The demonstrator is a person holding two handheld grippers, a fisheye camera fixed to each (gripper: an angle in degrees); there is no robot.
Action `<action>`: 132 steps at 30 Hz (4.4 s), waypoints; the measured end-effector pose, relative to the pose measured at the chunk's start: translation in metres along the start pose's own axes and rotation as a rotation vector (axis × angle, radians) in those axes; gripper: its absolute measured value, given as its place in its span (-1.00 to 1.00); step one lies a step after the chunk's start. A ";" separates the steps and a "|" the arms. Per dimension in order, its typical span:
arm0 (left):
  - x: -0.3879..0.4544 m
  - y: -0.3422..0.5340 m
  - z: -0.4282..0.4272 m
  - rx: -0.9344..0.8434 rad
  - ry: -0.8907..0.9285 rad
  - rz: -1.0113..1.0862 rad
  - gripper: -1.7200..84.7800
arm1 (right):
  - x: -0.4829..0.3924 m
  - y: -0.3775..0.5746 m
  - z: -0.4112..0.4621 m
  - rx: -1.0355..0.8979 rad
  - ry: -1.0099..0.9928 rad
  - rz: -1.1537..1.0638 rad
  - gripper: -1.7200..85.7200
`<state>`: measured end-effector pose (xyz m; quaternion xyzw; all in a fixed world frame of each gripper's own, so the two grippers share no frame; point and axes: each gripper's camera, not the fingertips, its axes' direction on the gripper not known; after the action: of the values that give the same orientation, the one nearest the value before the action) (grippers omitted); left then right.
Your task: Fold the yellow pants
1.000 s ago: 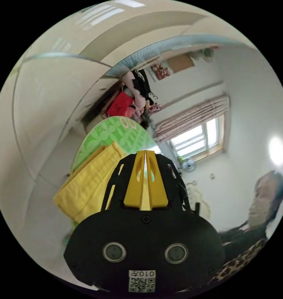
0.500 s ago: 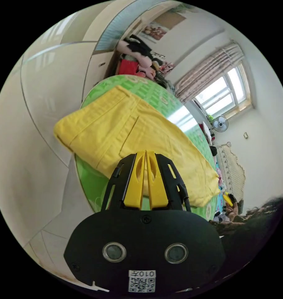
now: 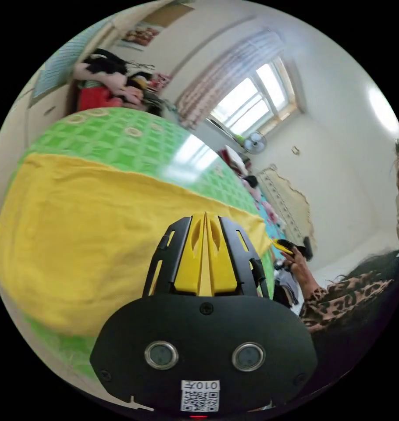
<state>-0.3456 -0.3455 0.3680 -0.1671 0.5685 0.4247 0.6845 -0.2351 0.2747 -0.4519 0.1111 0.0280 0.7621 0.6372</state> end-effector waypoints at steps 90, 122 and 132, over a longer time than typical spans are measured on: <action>0.370 -0.206 0.300 -0.585 -0.010 0.628 -0.97 | 0.189 0.120 -0.096 -0.031 -0.519 0.167 -0.92; 0.328 -0.174 0.311 -0.576 -0.058 0.749 -0.95 | 0.180 0.075 -0.079 -0.021 -0.562 0.164 -0.91; 0.302 -0.164 0.312 -0.535 -0.008 0.778 -0.95 | 0.157 0.049 -0.070 -0.012 -0.583 0.159 -0.92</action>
<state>-0.0232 -0.1012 0.1416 -0.1105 0.4571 0.7818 0.4095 -0.3223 0.4258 -0.4898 0.3234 -0.1693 0.7458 0.5573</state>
